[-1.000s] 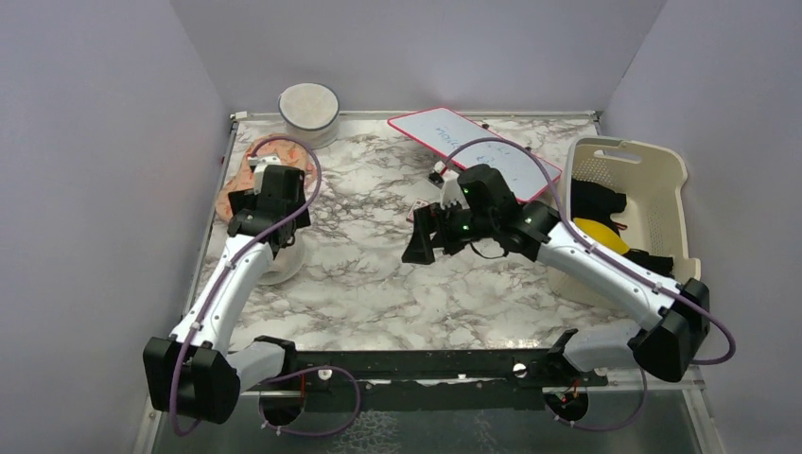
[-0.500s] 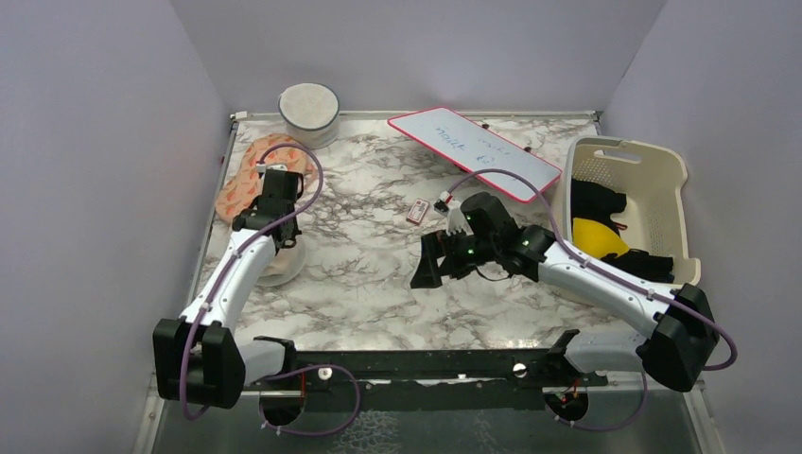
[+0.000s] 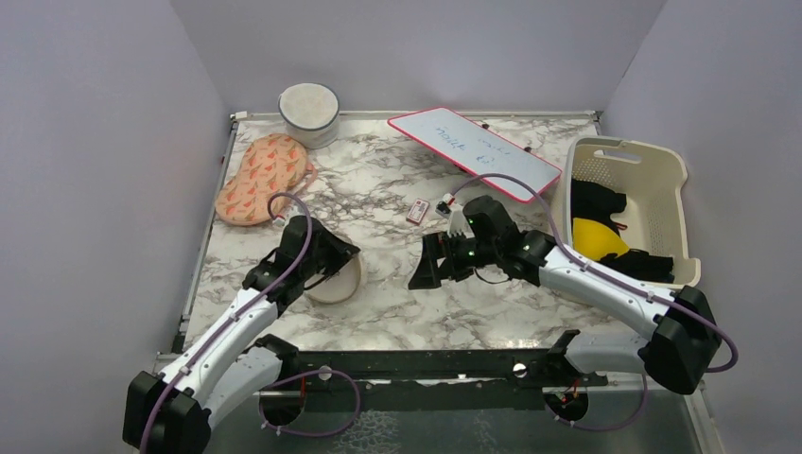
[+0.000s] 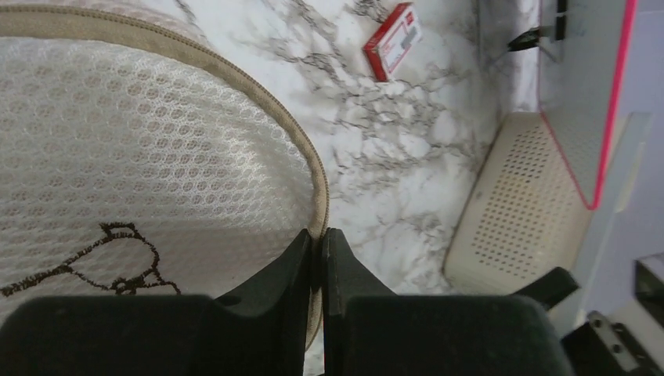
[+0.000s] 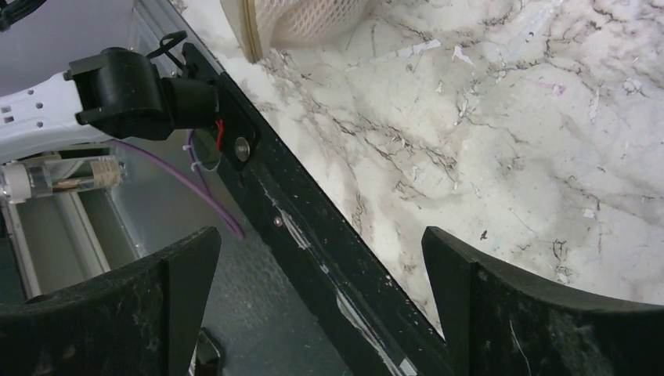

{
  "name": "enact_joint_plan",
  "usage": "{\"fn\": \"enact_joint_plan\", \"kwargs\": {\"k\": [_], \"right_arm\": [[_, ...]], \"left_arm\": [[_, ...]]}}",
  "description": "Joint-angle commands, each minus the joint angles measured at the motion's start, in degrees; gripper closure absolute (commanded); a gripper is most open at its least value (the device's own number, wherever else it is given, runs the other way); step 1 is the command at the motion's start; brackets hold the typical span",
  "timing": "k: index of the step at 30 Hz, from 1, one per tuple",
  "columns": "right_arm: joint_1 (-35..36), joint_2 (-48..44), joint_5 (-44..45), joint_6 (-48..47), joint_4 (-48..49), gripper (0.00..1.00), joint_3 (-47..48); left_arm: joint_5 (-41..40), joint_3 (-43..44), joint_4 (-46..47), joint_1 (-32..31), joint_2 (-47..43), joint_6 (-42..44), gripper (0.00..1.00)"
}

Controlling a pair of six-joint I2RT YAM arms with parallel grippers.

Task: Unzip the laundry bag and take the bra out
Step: Move the laundry bag to the center of the board.

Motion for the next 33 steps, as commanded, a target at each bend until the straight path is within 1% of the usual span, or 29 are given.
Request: {"fn": "enact_joint_plan", "kwargs": {"k": [1,2,4,5,6,8,9,11,13,17,19,21,23,25,27,30,33], "right_arm": [[0.16,1.19,-2.32,3.3,4.21,0.0,-1.86],[0.21,1.52,-2.31,3.7,4.64,0.0,-2.25],[0.22,2.04,-2.33,4.22,5.64,0.01,-3.0],[0.3,2.32,-2.26,4.42,5.82,0.01,-3.25],[0.33,2.63,-2.15,4.47,5.85,0.01,-3.32],[0.4,3.16,-2.13,4.41,5.67,0.01,-3.32],[0.47,3.17,-2.09,4.28,5.48,0.01,-3.28],[0.51,2.91,-1.79,4.06,5.34,0.01,-3.66],[0.61,2.69,-1.49,3.68,5.38,0.01,-4.27],[0.67,4.13,-1.98,2.61,5.64,0.01,-4.5],[0.84,5.26,-2.69,2.68,6.32,0.01,-4.38],[1.15,6.06,-3.53,2.87,7.38,0.01,-4.36],[1.34,6.71,-3.83,3.22,8.4,0.01,-4.38],[1.47,7.32,-4.2,3.39,9.1,0.01,-4.31],[1.64,7.79,-4.32,3.66,9.34,0.01,-4.12],[2.04,7.79,-4.27,4.07,9.83,0.01,-4.12],[2.35,7.27,-4.03,4.44,9.81,0.01,-4.28]], "left_arm": [[-5.93,0.85,9.11,-4.69,0.3,-16.81,0.98],[-5.48,1.61,10.34,-5.06,1.7,-16.55,0.84],[-1.8,4.34,13.44,-5.13,5.2,-12.24,0.48],[-0.01,6.24,14.07,-5.12,6.75,-8.6,0.36],[2.1,8.25,14.08,-5.23,8.29,-3.84,0.31],[5.9,11.37,11.25,-5.17,10.03,5.04,0.29],[6.0,12.86,8.42,-5.17,9.97,9.76,0.28],[5.02,14.0,3.87,-5.01,8.22,17.66,0.22],[1.57,14.96,-1.6,-4.82,5.68,23.36,0.16],[-5.18,15.83,-11.0,-4.56,1.24,32.98,0.06],[-11.01,15.5,-15.7,-4.45,0.0,35.04,0.05],[-16.25,14.72,-19.26,-4.43,-1.83,33.36,0.05],[-19.77,13.67,-20.73,-4.42,-4.51,30.17,0.05],[-23.65,12.54,-22.56,-4.42,-7.43,23.67,0.03],[-27.26,10.51,-25.6,-4.43,-10.28,13.87,0.01],[-26.22,4.63,-26.08,-4.44,-15.19,2.79,0.01],[-25.05,-0.47,-26.09,-4.42,-19.41,-3.6,0.01]]}}
